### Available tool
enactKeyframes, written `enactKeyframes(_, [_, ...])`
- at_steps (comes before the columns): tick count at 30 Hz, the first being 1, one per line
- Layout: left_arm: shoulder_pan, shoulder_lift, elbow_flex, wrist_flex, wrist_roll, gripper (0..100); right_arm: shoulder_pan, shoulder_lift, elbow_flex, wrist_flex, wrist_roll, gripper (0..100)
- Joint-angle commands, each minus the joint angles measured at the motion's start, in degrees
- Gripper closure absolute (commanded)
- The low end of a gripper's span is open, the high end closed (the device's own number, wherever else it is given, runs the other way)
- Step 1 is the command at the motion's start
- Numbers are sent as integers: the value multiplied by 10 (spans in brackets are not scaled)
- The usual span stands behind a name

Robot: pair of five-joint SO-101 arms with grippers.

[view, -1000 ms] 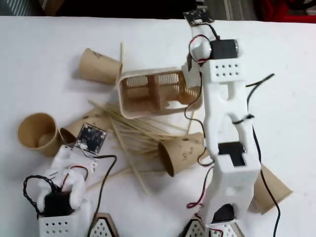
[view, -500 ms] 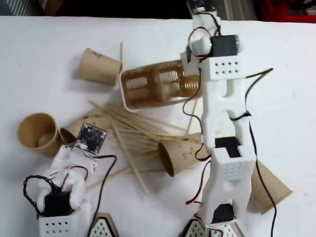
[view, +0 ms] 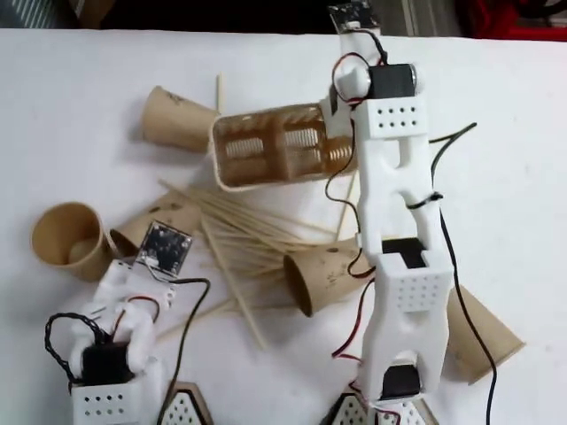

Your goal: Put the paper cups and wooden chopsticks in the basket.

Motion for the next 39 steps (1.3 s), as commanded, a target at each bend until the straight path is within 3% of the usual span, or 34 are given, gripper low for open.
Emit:
enactKeyframes(1, [1,0,-4,-12,-4,883,22,-54,-17,14,-15,979])
enactKeyframes(11, [1,0,-4,-12,-4,883,22,-81,28,12,-15,955])
enactKeyframes(18, [1,0,-4,-12,-4,883,21,-88,28,-54,-16,696])
enactKeyframes(27, [1,0,-4,-12,-4,883,-6,-87,28,-162,-13,690])
enactKeyframes(39, [1,0,-4,-12,-4,883,-25,-178,5,-60,-1,690])
